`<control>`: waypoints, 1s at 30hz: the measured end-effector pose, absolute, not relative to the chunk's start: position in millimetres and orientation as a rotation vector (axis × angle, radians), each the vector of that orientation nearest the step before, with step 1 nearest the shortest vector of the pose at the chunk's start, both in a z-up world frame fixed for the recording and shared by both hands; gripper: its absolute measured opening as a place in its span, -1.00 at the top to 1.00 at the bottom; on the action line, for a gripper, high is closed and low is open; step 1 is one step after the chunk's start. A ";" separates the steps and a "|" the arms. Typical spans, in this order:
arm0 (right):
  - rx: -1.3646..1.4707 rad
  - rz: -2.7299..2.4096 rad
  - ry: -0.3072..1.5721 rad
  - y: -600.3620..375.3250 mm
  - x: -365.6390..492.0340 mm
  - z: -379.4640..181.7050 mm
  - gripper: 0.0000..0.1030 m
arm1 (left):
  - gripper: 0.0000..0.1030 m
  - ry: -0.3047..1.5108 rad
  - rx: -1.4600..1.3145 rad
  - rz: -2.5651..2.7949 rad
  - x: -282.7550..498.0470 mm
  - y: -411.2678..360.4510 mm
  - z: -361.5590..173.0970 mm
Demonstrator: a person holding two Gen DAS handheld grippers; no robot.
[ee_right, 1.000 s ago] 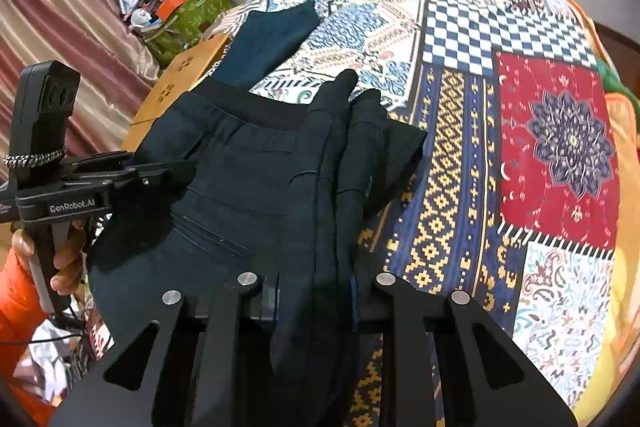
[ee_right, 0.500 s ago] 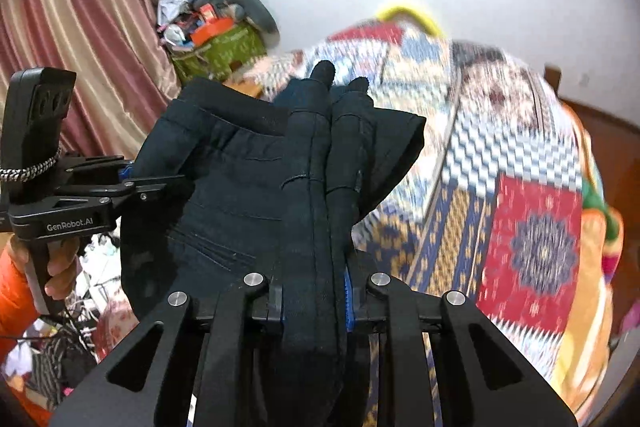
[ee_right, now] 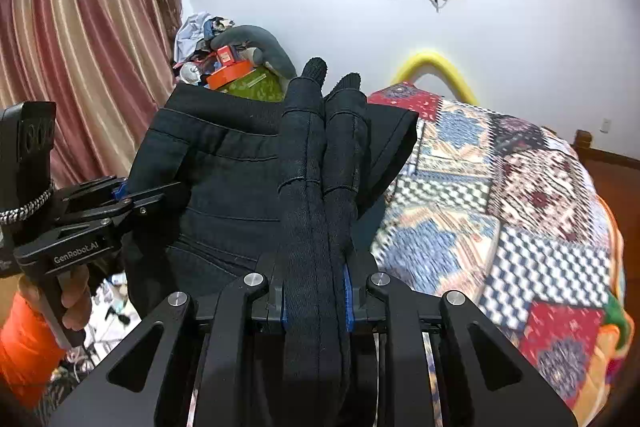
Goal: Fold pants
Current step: 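Grasp the folded trousers with both grippers and lift them, then lower the folded bundle onto the quilt and open both grippers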
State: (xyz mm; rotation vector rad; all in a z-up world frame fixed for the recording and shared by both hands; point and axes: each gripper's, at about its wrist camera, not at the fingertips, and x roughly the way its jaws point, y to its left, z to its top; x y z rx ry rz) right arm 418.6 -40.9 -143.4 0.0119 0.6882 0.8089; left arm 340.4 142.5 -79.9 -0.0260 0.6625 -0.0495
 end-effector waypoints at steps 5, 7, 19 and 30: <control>0.020 0.824 0.727 3.4 448.2 -161.3 0.67 | 0.42 0.683 -0.024 0.010 380.3 183.4 -106.8; 0.019 0.825 0.748 19.8 457.9 -167.9 0.67 | 0.42 0.712 -0.049 0.025 393.0 199.8 -122.6; -0.020 0.834 0.909 84.6 503.9 -272.0 0.67 | 0.38 0.933 -0.163 0.066 459.9 263.9 -255.2; -0.152 0.722 0.973 78.2 509.2 -285.4 0.38 | -0.07 1.001 -0.100 0.172 479.3 256.9 -295.7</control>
